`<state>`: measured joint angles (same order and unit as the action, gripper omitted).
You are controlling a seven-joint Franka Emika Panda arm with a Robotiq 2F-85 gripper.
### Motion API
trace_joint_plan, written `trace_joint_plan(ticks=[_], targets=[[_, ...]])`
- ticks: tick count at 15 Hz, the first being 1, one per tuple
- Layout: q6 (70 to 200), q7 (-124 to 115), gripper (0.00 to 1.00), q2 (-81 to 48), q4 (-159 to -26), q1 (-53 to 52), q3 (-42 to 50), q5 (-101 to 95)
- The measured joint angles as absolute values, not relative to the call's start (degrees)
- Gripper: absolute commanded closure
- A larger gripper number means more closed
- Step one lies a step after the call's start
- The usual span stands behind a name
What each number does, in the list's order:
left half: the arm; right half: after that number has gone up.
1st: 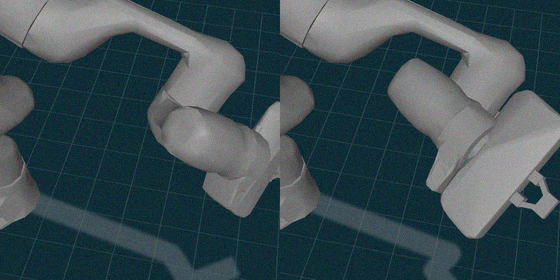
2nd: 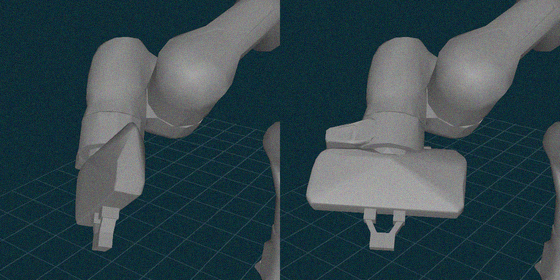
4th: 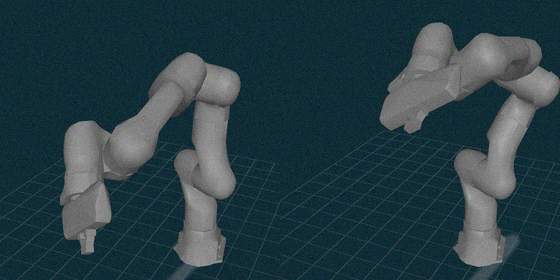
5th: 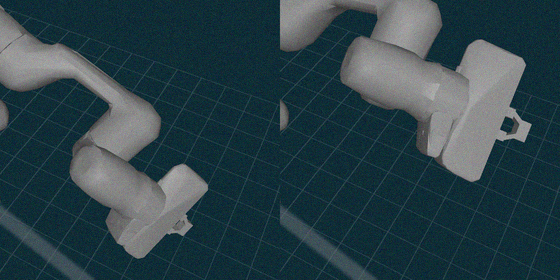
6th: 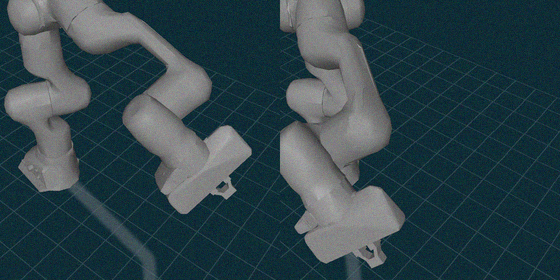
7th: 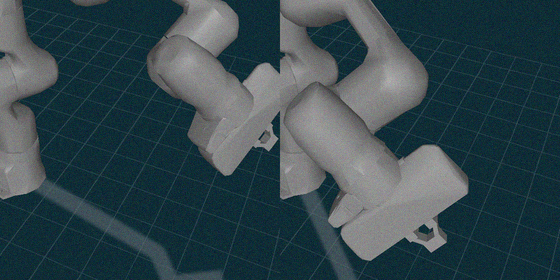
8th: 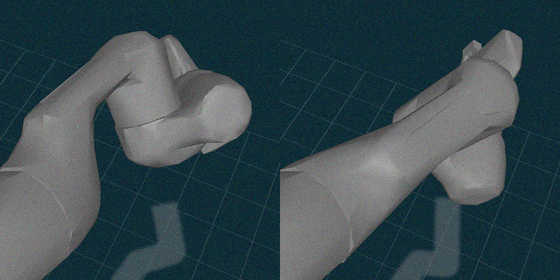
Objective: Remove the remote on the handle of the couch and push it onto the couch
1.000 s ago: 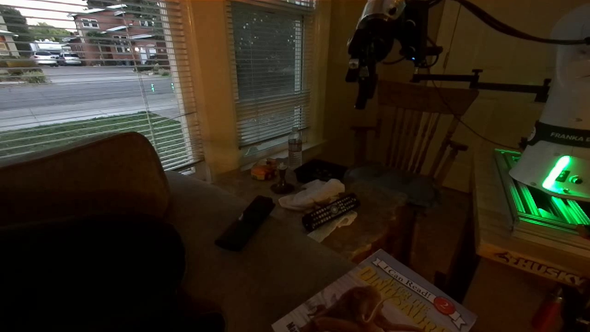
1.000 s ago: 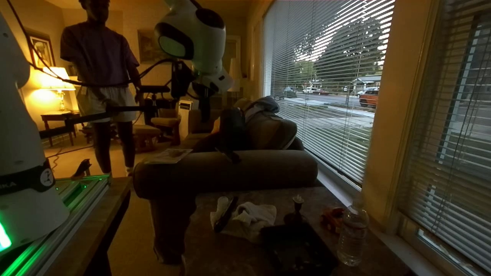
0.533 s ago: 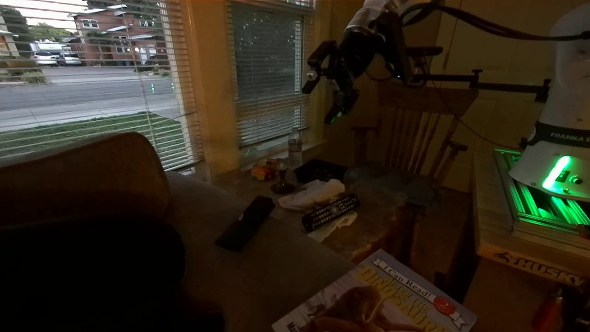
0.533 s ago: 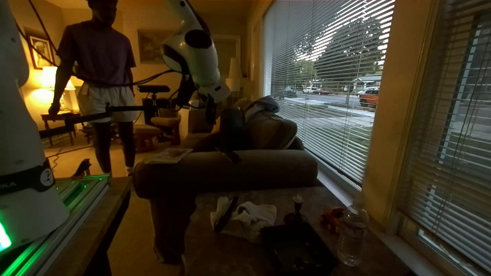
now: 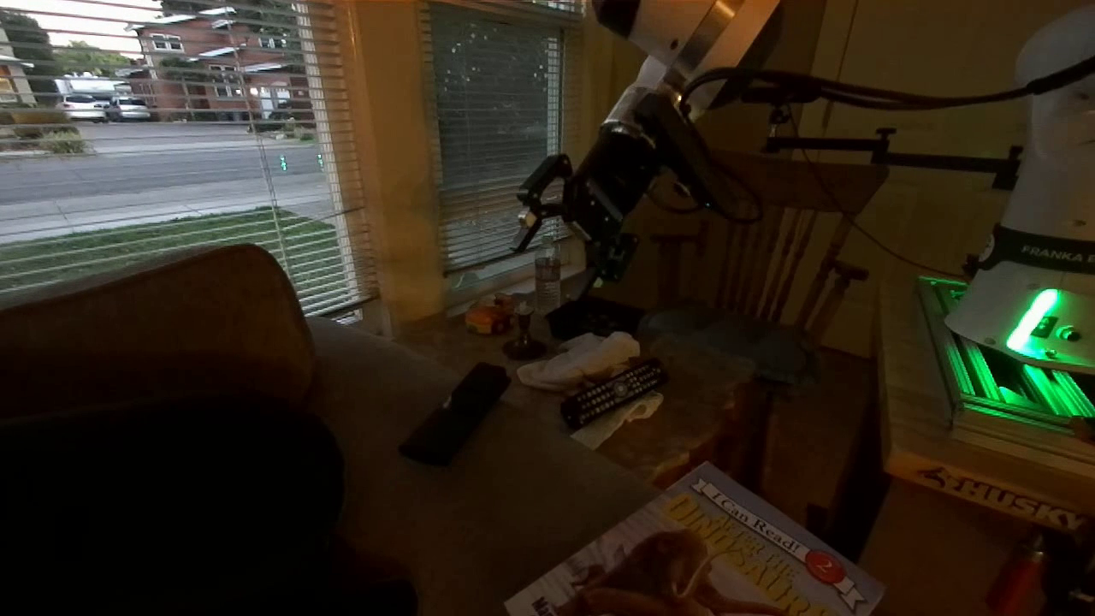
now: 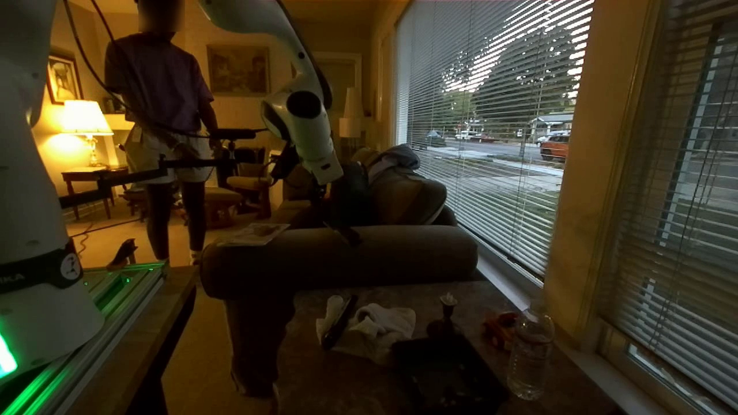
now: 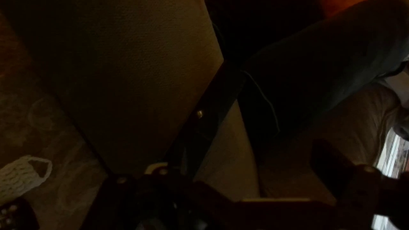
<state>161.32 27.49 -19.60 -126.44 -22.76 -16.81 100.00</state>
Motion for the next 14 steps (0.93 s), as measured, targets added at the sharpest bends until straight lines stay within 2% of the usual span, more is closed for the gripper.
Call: trace_joint_plan(ticks=[14], targets=[[161.4, 26.7, 0.0, -39.3, -110.2, -23.0, -16.1, 105.5]])
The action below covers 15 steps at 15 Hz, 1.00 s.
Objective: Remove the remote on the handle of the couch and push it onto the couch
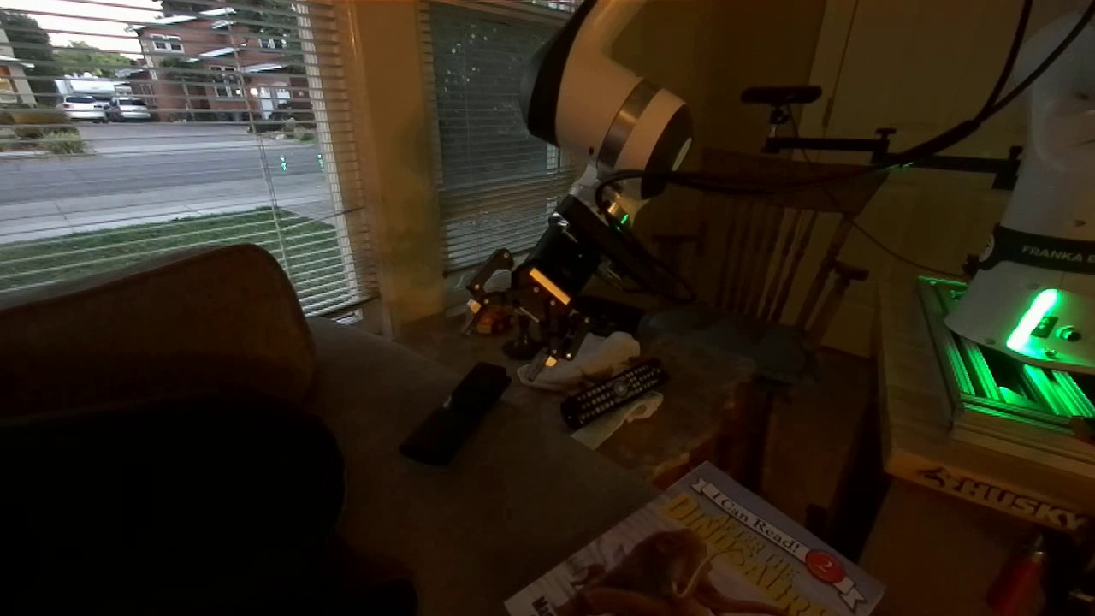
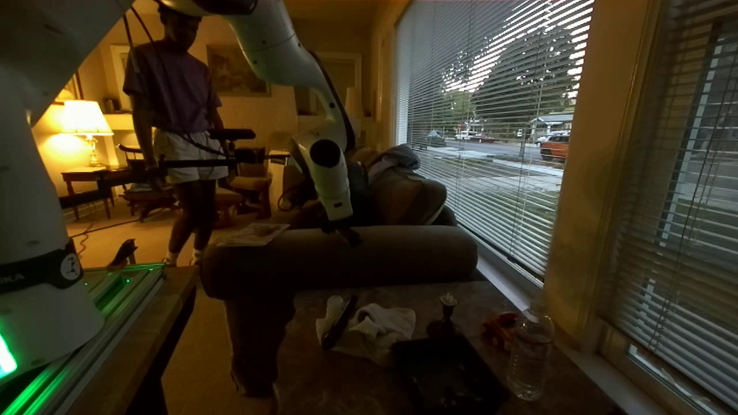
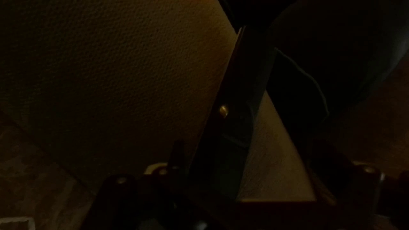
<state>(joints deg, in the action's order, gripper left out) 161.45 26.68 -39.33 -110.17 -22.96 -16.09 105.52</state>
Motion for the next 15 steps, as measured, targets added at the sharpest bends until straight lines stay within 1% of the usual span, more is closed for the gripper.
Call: trace_joint_plan(ticks=[5, 15], targets=[[161.4, 23.4, 0.0, -42.9, -107.3, -23.4, -16.5, 104.5], [161.6, 23.0, 0.0, -44.8, -104.0, -23.7, -16.3, 104.4]])
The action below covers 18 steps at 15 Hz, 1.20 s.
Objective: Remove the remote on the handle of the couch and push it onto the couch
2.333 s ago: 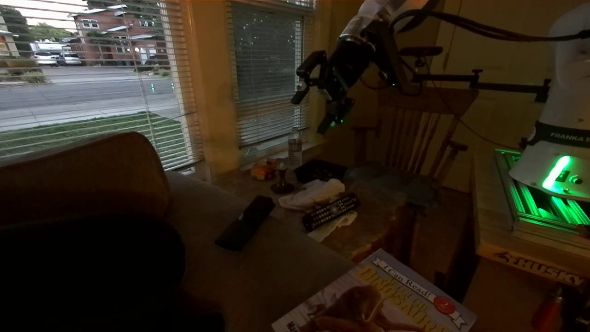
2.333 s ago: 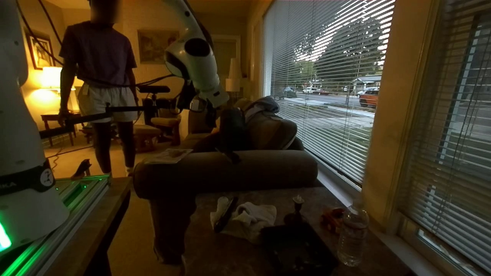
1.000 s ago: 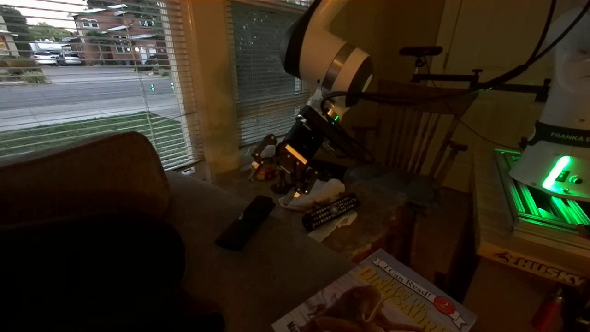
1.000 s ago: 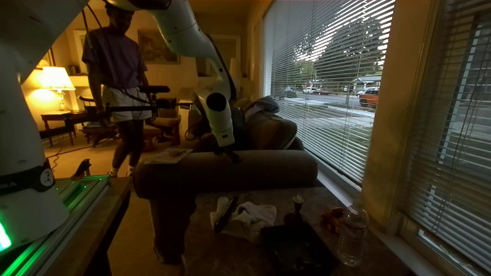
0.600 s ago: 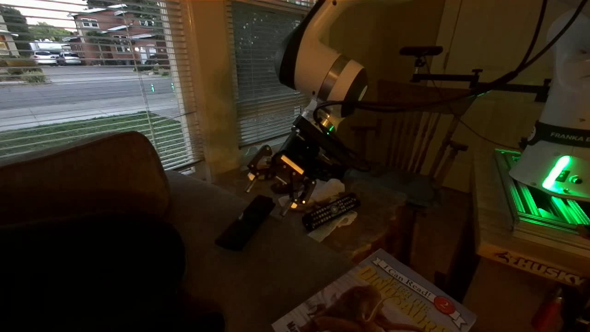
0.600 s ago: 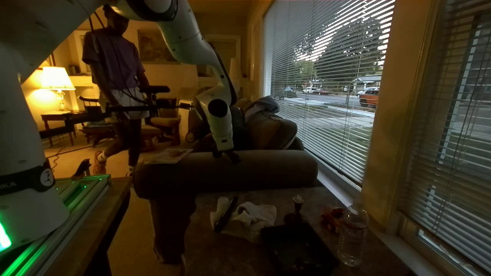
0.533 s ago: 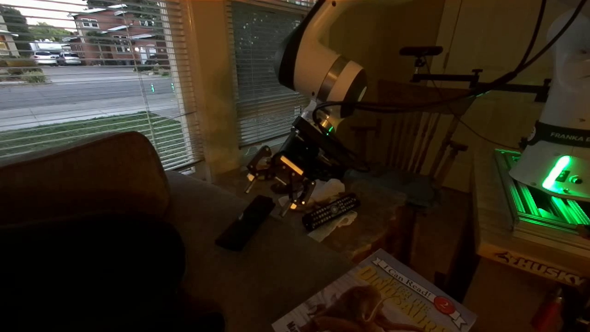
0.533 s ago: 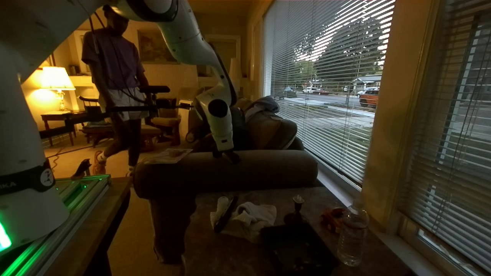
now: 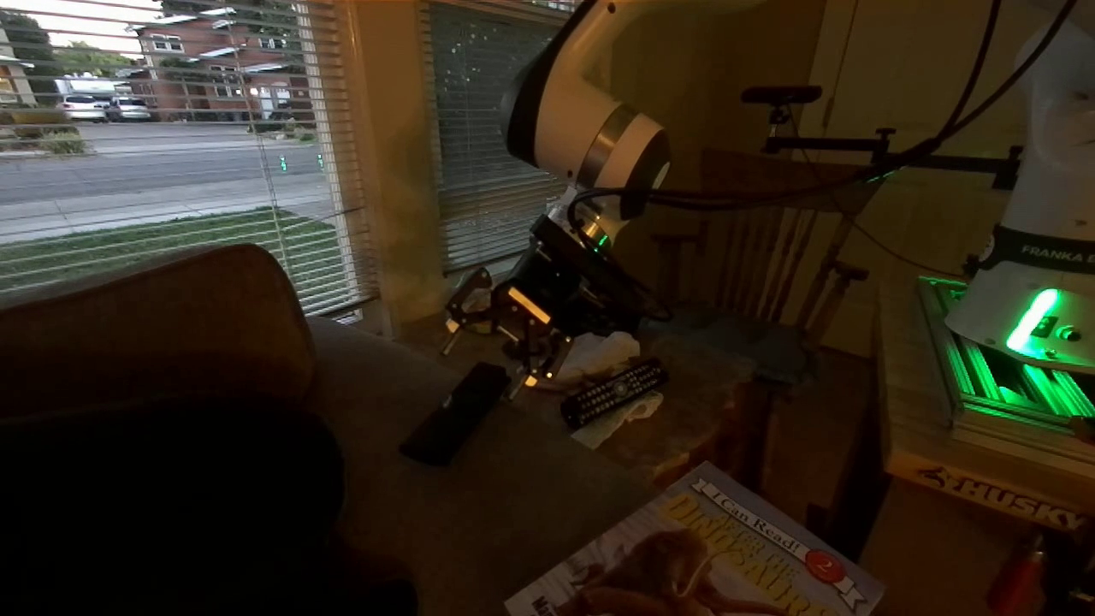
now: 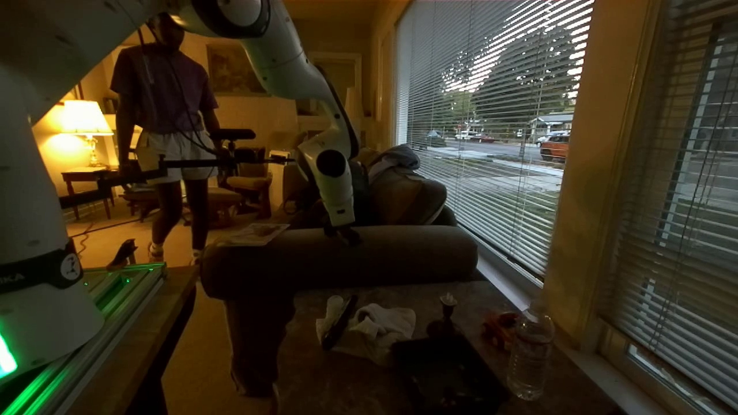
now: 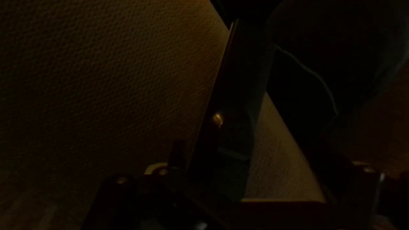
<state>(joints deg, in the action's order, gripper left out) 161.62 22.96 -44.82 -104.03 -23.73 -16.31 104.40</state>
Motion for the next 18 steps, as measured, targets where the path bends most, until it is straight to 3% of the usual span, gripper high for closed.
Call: trace_joint_plan(ticks=[18], targets=[[166.6, 26.1, 0.0, -48.8, -98.1, -26.7, -14.4, 104.7]])
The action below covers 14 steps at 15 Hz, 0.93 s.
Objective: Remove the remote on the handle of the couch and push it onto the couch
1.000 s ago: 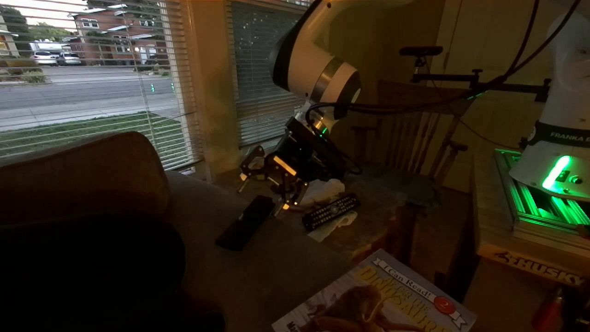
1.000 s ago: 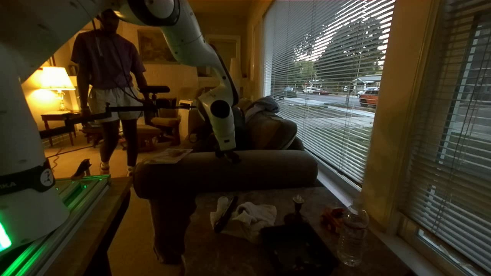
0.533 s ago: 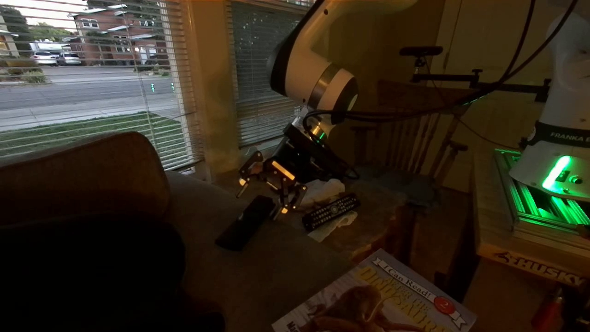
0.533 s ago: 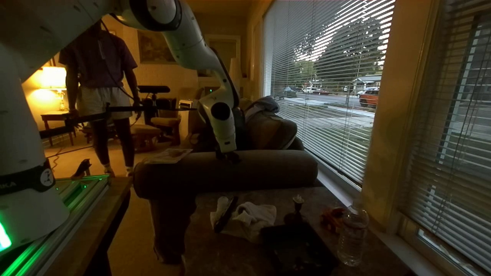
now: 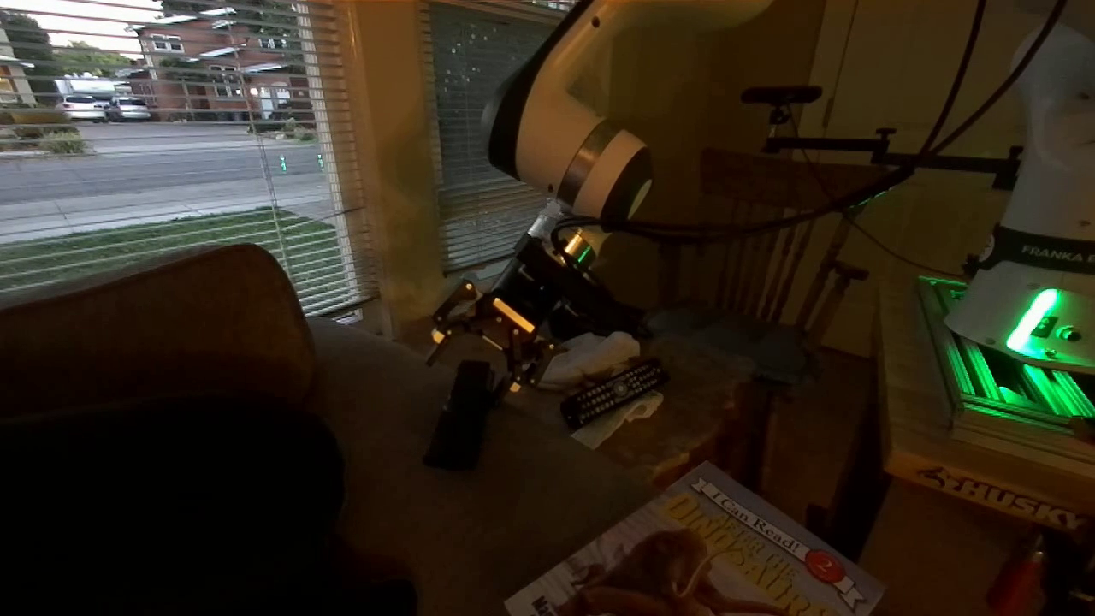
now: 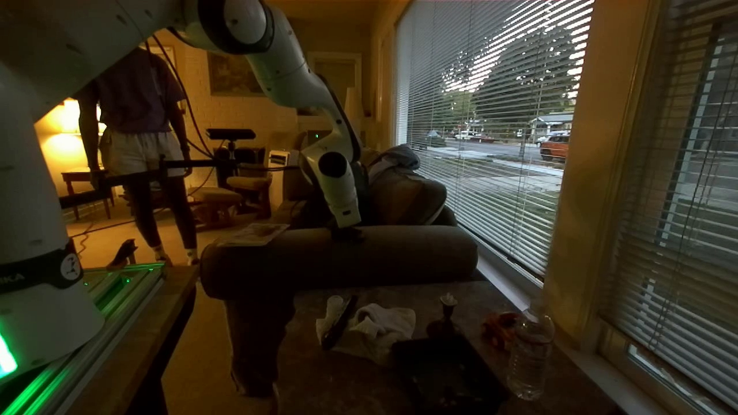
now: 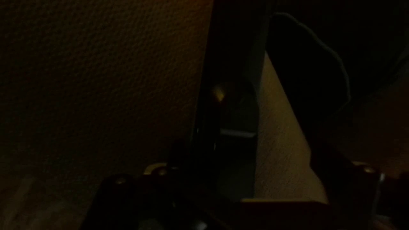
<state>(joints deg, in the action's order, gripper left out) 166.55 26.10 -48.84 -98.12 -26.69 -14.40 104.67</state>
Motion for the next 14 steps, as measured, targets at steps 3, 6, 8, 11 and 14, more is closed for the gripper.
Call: trace_joint_plan(ticks=[3, 6, 8, 11, 14], targets=[[167.4, 28.7, 0.0, -49.1, -96.7, -27.3, -13.9, 105.3], [167.9, 32.1, 0.0, -49.3, -95.3, -27.6, -13.5, 106.9], [167.9, 34.9, 0.0, -49.3, -94.4, -27.8, -13.2, 109.0], [167.9, 39.6, 0.0, -49.3, -93.0, -28.1, -12.7, 112.7], [167.9, 43.4, 0.0, -49.3, -91.9, -28.5, -12.4, 115.1]])
